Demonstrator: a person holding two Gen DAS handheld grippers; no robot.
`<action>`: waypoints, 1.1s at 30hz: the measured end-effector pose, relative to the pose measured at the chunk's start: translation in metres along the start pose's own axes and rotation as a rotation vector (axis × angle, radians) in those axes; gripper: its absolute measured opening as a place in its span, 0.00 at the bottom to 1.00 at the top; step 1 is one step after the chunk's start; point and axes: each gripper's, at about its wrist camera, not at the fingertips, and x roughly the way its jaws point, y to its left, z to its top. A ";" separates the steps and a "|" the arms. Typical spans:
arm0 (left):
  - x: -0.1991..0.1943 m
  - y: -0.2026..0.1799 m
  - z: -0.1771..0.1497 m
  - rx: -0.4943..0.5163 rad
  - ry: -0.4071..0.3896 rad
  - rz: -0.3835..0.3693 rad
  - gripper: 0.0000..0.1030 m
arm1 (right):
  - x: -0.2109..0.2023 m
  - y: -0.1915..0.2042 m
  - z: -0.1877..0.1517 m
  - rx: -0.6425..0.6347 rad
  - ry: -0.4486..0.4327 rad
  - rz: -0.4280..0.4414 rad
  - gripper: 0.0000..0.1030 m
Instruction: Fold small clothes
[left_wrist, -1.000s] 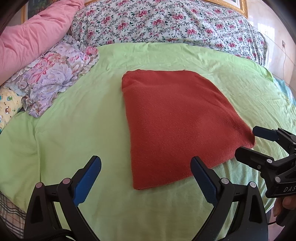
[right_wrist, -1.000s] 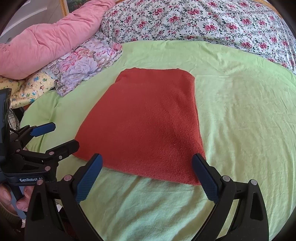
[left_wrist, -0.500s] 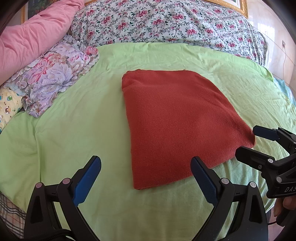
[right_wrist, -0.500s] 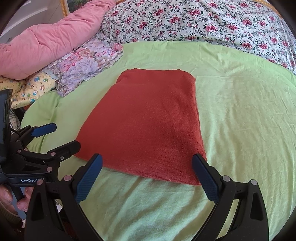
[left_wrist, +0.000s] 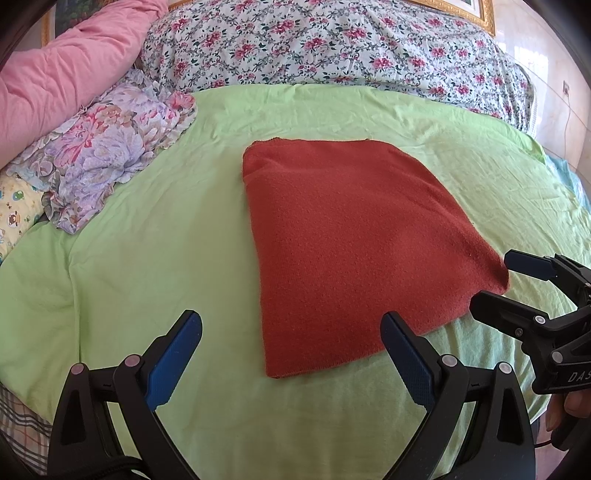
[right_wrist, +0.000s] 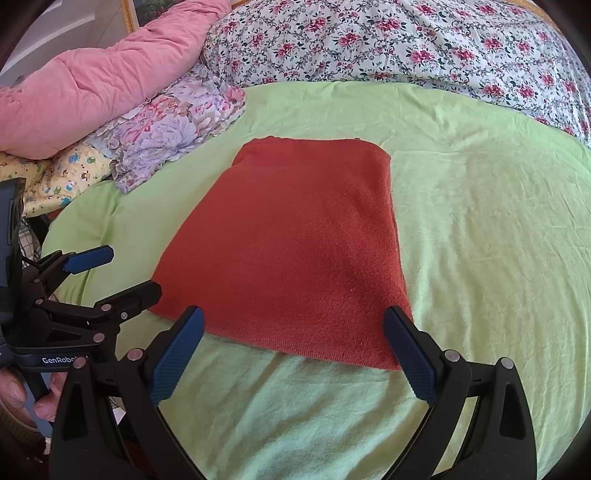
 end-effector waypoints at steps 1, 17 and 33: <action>0.000 0.000 0.000 -0.001 0.000 -0.001 0.95 | 0.000 0.000 0.000 0.000 0.000 0.000 0.94; 0.000 0.000 0.001 0.000 0.001 0.000 0.95 | -0.001 0.003 0.001 0.001 -0.001 0.000 0.94; -0.004 -0.002 0.006 0.001 -0.020 0.001 0.95 | -0.005 0.002 0.010 -0.003 -0.016 0.003 0.94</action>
